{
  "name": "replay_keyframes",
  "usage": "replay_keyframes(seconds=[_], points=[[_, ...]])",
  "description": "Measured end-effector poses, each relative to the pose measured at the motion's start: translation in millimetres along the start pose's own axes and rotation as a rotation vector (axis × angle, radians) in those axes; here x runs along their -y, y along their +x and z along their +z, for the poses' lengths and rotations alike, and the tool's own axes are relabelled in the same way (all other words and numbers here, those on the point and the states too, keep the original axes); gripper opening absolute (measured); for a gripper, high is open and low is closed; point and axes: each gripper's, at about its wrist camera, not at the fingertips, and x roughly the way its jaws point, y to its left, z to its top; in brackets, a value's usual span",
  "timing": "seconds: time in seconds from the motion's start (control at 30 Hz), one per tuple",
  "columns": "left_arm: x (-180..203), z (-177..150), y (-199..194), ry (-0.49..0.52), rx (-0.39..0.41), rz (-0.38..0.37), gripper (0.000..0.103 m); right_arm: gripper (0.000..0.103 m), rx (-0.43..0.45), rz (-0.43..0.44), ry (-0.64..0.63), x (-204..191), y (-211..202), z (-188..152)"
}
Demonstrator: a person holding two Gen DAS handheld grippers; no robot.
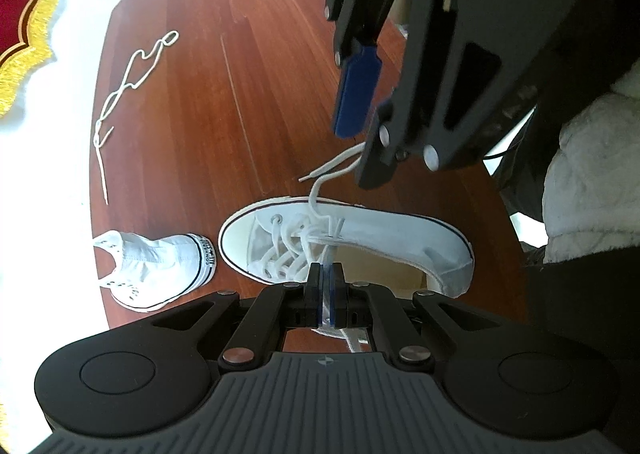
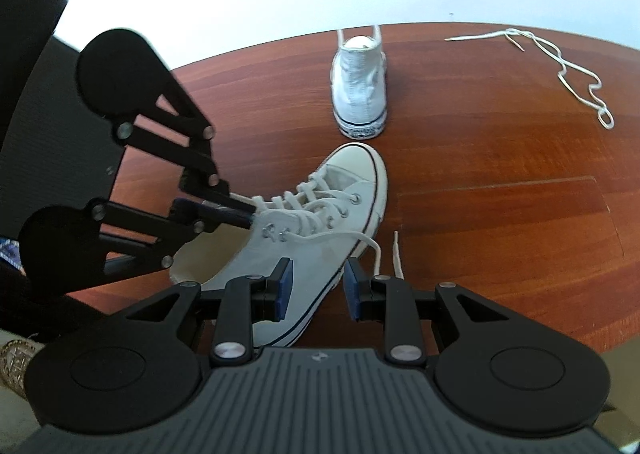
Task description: Lace up shoes with both hands
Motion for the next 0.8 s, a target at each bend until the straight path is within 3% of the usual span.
replay_keyframes(seconds=[0.1,0.33,0.8], points=[[-1,1,0,-0.012,0.0,0.0,0.003,0.028,-0.001,0.017,-0.033,-2,1,2],[-2,2,1,-0.04,-0.01,0.006,0.003,0.015,-0.005,0.097,-0.12,-6,8,12],[-6,5,6,-0.107,-0.036,-0.007,0.003,0.008,-0.029,0.244,-0.103,15,28,22]])
